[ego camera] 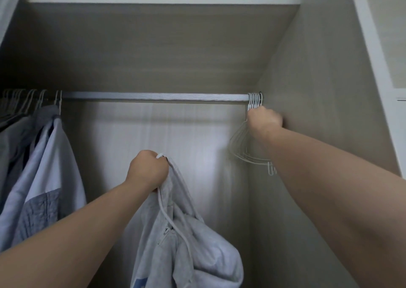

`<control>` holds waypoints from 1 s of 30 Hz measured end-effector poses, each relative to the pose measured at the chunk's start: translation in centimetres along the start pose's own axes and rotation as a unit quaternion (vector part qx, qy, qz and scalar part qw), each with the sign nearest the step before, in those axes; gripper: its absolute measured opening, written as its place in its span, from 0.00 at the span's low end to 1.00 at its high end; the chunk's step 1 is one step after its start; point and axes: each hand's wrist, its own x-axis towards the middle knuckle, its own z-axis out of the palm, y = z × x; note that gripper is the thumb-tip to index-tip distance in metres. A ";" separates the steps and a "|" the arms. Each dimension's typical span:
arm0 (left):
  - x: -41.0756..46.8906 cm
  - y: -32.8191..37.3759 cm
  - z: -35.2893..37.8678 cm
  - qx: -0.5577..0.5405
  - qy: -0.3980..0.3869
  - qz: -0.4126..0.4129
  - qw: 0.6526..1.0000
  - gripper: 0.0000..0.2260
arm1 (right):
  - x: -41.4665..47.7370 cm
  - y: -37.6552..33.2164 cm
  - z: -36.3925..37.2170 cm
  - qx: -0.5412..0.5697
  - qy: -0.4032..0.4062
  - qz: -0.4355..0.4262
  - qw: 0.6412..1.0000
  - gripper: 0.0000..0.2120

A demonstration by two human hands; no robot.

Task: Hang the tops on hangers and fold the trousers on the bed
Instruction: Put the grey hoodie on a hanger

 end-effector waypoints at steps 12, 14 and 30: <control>-1.1 -0.6 -1.3 0.009 0.015 -0.016 1.000 0.14 | 0.2 0.6 -0.7 0.020 0.040 -0.017 0.999 0.18; -1.3 -0.7 -1.6 0.005 0.011 -0.019 1.000 0.14 | -0.1 0.3 -1.1 0.076 0.045 -0.006 0.996 0.18; -5.7 -2.6 -4.7 -0.022 -0.041 0.000 0.999 0.14 | -11.6 -3.8 -2.7 0.765 -0.032 0.215 0.607 0.07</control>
